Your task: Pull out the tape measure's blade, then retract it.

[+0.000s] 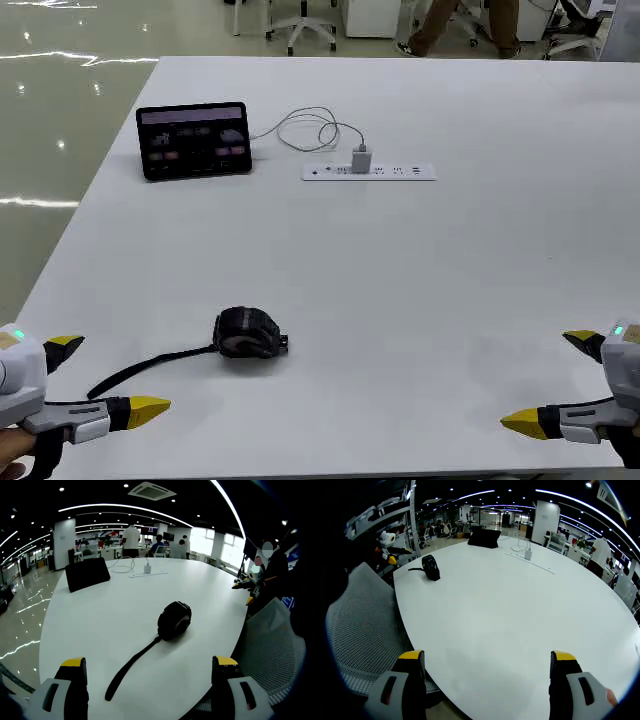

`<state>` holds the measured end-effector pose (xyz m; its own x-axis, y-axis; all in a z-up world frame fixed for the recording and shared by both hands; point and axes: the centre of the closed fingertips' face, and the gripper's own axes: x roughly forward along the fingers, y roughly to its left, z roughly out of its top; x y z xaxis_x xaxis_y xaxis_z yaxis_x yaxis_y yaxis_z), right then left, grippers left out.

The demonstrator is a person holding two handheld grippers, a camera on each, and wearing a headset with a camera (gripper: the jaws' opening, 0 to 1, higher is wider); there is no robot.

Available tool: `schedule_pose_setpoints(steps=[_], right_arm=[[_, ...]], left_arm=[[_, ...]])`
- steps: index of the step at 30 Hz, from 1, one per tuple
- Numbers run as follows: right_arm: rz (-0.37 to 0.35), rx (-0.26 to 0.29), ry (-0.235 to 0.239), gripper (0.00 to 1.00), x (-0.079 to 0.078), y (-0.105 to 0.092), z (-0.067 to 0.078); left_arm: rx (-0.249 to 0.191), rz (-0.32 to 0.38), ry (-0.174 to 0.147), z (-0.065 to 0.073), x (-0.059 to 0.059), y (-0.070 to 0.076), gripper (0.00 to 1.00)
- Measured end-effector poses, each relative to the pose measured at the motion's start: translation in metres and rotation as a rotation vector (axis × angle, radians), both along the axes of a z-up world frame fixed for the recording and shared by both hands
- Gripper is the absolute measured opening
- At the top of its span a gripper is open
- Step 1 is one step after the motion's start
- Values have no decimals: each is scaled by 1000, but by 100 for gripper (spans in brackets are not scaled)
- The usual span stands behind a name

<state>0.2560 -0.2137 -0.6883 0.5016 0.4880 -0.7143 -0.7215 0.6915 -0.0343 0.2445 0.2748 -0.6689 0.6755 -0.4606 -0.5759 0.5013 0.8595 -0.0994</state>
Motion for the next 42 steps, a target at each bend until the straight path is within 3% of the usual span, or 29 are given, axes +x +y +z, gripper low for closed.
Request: schedule_pose_setpoints(steps=[18, 22, 27, 28, 30, 31, 33, 35, 37, 38, 42], right_arm=[[6, -20, 9, 100, 0, -7, -1], [17, -26, -5, 100, 2, -6, -1], [54, -29, -11, 100, 8, 6, 1], [71, -35, -9, 100, 10, 10, 1], [98, -33, -10, 100, 15, 19, 2], [114, -29, -21, 100, 16, 25, 4], [129, -23, -22, 100, 22, 35, 6], [151, -17, -29, 99, 28, 46, 10], [175, -19, -37, 98, 31, 55, 11], [187, -19, -43, 99, 35, 61, 13], [228, -15, -55, 98, 46, 77, 13]], left_arm=[[13, -10, 7, -1, 7, 2, 100], [25, -42, -36, 4, 12, -2, 100], [41, -80, -21, 3, 20, -8, 100], [54, -108, -14, 2, 22, -10, 100], [21, -129, 31, 3, 26, -16, 100], [19, -137, 37, 3, 28, -17, 100], [37, -171, 42, 4, 33, -22, 100], [50, -236, 76, 3, 32, -30, 100], [63, -300, 26, 7, 38, -39, 100], [89, -326, 21, 7, 41, -43, 100], [119, -385, 48, 3, 47, -54, 100]])
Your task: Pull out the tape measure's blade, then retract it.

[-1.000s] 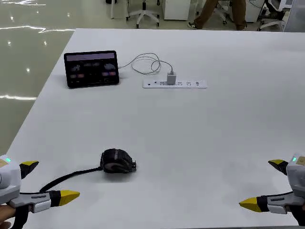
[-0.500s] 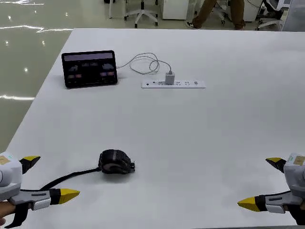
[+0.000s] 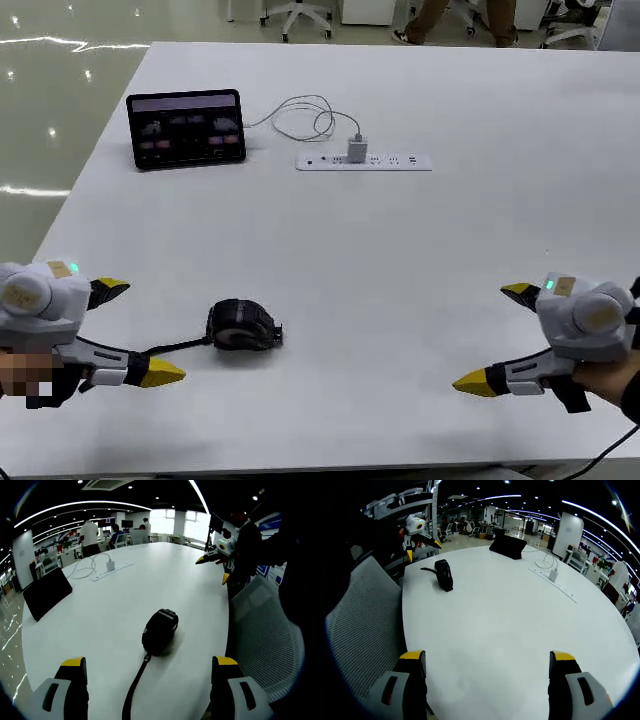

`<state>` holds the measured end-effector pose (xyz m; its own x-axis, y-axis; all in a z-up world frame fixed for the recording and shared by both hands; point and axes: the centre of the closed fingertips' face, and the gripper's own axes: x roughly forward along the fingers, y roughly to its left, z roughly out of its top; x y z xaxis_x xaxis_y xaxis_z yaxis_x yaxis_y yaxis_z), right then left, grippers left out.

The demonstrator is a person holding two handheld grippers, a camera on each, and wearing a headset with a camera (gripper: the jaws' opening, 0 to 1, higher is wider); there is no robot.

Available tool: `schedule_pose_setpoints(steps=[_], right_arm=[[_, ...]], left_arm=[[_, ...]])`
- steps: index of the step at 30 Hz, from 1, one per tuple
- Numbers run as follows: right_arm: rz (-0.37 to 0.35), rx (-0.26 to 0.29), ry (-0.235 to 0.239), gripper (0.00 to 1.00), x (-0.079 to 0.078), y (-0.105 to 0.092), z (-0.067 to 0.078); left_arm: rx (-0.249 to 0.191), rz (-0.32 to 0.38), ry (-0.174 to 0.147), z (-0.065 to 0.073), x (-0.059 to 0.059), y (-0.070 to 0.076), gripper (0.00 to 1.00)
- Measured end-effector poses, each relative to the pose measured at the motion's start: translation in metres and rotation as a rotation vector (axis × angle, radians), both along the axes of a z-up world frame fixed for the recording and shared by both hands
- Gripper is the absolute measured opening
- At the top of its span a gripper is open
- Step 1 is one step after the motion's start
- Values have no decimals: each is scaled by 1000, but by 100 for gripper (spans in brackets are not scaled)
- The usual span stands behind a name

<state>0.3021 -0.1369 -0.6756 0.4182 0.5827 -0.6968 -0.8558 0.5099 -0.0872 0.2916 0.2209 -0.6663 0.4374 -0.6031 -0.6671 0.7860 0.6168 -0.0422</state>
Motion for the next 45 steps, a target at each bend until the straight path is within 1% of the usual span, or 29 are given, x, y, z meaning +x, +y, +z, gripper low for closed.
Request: schedule_pose_setpoints(steps=[4, 5, 6, 8, 10, 11, 13, 14, 15, 16, 17, 20, 21, 22, 23, 27, 28, 30, 31, 35, 37, 38, 39, 40, 41, 42, 43, 44, 45], right_arm=[[52, 10, 7, 97, 2, 22, 0], [72, 15, -1, 97, 2, 27, 1], [85, 17, -4, 96, 2, 33, 1], [91, 15, 0, 96, 3, 38, -1], [114, 20, 12, 95, 4, 46, -6], [128, 15, 17, 94, 3, 52, -8], [143, 13, 23, 94, 3, 60, -10], [160, 13, 28, 94, 2, 67, -12], [167, 12, 30, 94, 2, 71, -14], [174, 15, 28, 93, 4, 77, -15], [178, 17, 29, 92, 5, 80, -16], [191, 24, 28, 92, 9, 94, -17], [200, 26, 31, 92, 10, 100, -16], [204, 30, 31, 92, 11, 104, -16], [208, 31, 30, 92, 12, 108, -16], [237, 26, 25, 93, 17, 124, -17], [243, 26, 27, 93, 19, 129, -17], [254, 24, 26, 93, 21, 135, -17], [260, 25, 28, 93, 22, 139, -17], [281, 21, 31, 92, 24, 149, -19], [293, 18, 34, 92, 25, 154, -21], [300, 15, 39, 92, 25, 157, -23], [305, 13, 41, 91, 25, 159, -24], [307, 11, 42, 92, 26, 161, -25], [315, 11, 45, 92, 26, 165, -27], [320, 14, 44, 92, 26, 169, -28], [330, 17, 41, 92, 26, 172, -28], [333, 18, 39, 92, 27, 177, -29], [335, 20, 49, 91, 27, 180, -30]], left_arm=[[38, -70, 17, -5, 6, -12, 100], [45, -80, 27, -6, 7, -14, 100], [69, -102, 42, -9, 7, -17, 100], [92, -130, 39, -12, 9, -21, 100], [92, -156, 48, -13, 11, -29, 100], [103, -169, 57, -14, 13, -32, 100], [107, -189, 53, -15, 16, -37, 99], [125, -202, 92, -19, 13, -39, 98], [143, -207, 99, -21, 15, -39, 97], [161, -232, 83, -23, 18, -42, 97], [162, -244, 79, -24, 18, -45, 97], [169, -279, 97, -29, 18, -54, 96], [191, -297, 95, -32, 19, -55, 95], [209, -304, 87, -34, 21, -56, 94], [216, -312, 84, -35, 22, -57, 94], [228, -339, 92, -40, 25, -66, 94], [230, -352, 100, -41, 24, -68, 93], [233, -368, 100, -43, 24, -71, 93], [240, -384, 108, -45, 23, -73, 93], [251, -417, 119, -49, 21, -78, 88], [265, -434, 120, -50, 21, -79, 86], [271, -448, 125, -51, 20, -80, 85], [271, -466, 150, -52, 16, -81, 81], [271, -496, 179, -54, 10, -82, 72], [289, -527, 169, -56, 10, -82, 64], [316, -530, 144, -58, 13, -81, 59], [335, -536, 126, -60, 16, -81, 57], [338, -533, 136, -63, 15, -82, 57], [337, -532, 143, -64, 15, -82, 57]])
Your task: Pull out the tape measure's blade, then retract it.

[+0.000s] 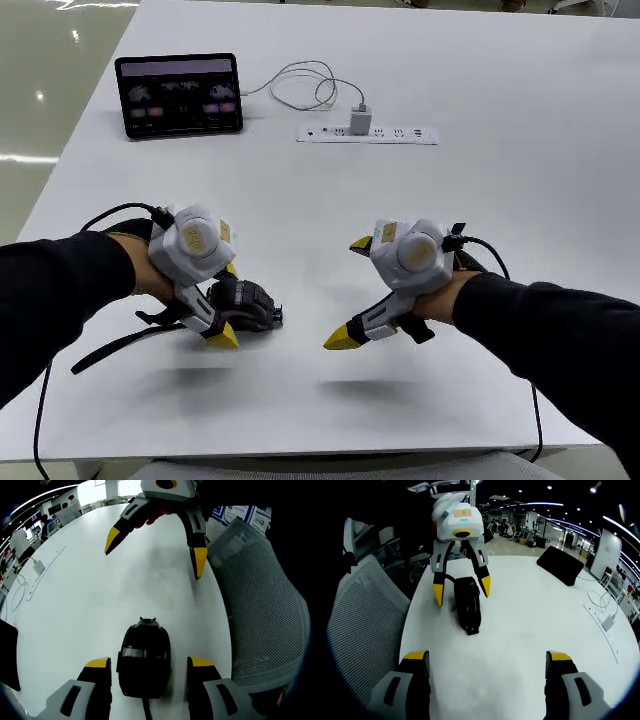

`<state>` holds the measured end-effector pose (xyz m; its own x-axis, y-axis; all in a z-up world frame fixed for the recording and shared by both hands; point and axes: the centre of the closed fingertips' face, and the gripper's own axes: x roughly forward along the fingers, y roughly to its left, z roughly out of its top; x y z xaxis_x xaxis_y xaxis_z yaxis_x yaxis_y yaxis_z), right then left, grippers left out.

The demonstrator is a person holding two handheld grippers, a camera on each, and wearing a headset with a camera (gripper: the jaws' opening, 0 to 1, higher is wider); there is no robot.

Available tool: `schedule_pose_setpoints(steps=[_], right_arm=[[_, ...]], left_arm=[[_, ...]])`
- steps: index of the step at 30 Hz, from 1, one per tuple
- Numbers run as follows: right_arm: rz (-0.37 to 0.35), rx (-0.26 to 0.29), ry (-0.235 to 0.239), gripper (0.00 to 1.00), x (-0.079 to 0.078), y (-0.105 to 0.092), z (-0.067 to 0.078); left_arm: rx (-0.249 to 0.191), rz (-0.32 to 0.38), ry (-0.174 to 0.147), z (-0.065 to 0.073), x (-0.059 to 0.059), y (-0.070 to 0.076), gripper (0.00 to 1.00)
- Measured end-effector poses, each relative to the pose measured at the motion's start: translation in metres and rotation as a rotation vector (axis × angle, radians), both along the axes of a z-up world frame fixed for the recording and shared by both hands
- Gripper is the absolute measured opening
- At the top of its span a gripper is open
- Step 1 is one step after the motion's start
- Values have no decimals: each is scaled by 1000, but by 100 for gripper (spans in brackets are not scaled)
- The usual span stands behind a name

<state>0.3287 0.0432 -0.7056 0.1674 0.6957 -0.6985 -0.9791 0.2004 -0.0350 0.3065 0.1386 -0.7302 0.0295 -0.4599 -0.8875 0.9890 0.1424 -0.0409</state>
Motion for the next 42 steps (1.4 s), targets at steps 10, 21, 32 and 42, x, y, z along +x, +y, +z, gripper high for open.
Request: schedule_pose_setpoints(steps=[10, 21, 32, 42], right_arm=[[88, 6, 16, 71, -11, 35, -11], [155, -70, 66, 44, -17, 53, -49], [192, -61, 55, 22, -15, 69, -48], [217, -77, 47, 10, -17, 68, -52]], left_arm=[[19, -34, -77, -5, 8, 4, 35], [-19, -23, -94, -6, 13, 3, 34], [-19, -27, -89, -9, 15, 4, 34], [-21, -20, -89, -9, 14, 5, 34]])
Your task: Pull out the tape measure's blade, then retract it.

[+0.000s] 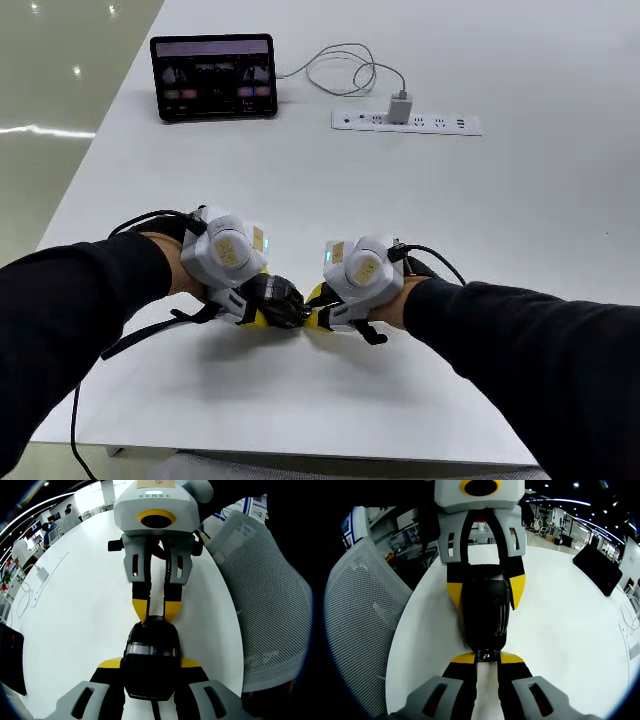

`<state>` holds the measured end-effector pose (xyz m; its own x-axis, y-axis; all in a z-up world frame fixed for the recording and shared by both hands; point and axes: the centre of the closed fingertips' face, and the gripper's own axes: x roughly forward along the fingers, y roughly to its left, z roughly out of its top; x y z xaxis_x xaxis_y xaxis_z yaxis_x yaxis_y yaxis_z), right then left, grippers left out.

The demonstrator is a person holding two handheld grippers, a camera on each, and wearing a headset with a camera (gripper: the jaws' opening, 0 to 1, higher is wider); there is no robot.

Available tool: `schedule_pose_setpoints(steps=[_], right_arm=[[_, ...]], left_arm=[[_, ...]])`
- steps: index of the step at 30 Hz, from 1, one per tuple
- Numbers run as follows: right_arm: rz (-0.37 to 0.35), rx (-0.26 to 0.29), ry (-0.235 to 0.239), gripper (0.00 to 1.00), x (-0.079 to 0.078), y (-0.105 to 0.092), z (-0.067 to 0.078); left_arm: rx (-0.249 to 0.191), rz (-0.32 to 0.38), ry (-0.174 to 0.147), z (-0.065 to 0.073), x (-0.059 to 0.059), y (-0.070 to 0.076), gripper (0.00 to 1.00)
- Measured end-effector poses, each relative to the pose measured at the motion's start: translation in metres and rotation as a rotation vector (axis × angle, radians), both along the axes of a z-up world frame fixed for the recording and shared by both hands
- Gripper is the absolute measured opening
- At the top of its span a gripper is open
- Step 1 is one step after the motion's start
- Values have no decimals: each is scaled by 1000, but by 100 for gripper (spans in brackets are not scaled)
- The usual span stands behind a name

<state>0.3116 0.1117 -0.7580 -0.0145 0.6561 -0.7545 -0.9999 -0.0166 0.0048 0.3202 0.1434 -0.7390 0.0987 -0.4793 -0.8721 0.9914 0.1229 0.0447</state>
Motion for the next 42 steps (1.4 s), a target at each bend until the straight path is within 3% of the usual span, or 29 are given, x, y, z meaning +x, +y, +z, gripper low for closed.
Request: schedule_pose_setpoints(steps=[16, 28, 42], right_arm=[[32, -16, -22, 9, 2, -6, 0], [7, -9, 7, 9, 2, -15, -2], [23, -25, 10, 9, 4, -24, -2]], left_arm=[[-4, 16, 5, 1, -2, -1, 34], [-13, 25, 11, 2, -3, -3, 34], [-19, 37, 14, 1, 0, -3, 34]])
